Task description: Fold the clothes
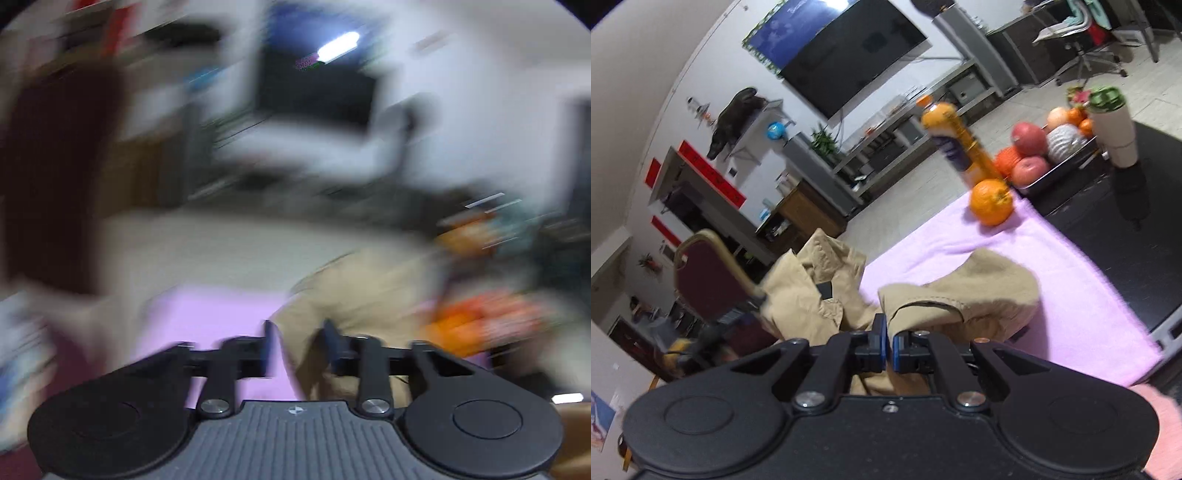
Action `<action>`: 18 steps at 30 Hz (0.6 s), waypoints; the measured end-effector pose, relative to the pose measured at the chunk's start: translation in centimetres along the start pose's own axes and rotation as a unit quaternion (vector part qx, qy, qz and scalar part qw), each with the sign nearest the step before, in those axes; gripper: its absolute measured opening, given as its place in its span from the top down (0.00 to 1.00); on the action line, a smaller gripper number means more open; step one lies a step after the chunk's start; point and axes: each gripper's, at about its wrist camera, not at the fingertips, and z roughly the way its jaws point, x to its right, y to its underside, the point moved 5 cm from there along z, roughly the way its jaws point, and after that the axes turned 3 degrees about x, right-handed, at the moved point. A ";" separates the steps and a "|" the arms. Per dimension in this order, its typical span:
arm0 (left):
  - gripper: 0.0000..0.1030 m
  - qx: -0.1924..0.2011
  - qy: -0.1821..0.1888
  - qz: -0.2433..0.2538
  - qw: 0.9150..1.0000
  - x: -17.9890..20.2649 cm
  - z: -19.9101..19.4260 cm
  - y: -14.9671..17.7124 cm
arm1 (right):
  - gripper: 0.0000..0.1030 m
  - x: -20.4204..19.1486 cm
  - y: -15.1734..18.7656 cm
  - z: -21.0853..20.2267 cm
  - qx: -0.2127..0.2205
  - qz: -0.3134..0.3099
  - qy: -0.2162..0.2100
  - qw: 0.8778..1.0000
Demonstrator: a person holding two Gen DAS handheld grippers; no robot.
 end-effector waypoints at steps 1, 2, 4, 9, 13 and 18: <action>0.66 -0.017 -0.013 -0.016 1.000 -1.5 -0.1 1.1 | 0.96 -0.2 0.5 1.0 -0.013 -0.002 0.000 1.000; 0.66 -0.034 -0.027 -0.032 0.999 -3.0 -0.1 2.3 | 0.96 -0.3 0.9 2.0 -0.026 -0.005 0.001 1.000; 0.65 -0.068 -0.053 -0.064 0.994 -6.0 -0.3 4.6 | 0.96 -0.3 1.5 3.8 -0.044 -0.003 0.005 0.999; 0.43 -0.138 -0.014 -0.082 0.987 -4.5 -1.0 9.0 | 0.96 -0.8 1.4 5.3 -0.051 -0.019 0.008 0.998; 0.31 -0.181 0.004 -0.054 0.982 0.9 0.3 11.4 | 0.96 -0.7 1.4 5.0 -0.052 -0.017 0.006 0.998; 0.46 -0.191 -0.059 0.035 0.979 3.5 2.2 14.0 | 0.96 -0.2 1.4 4.6 -0.053 -0.011 0.005 0.998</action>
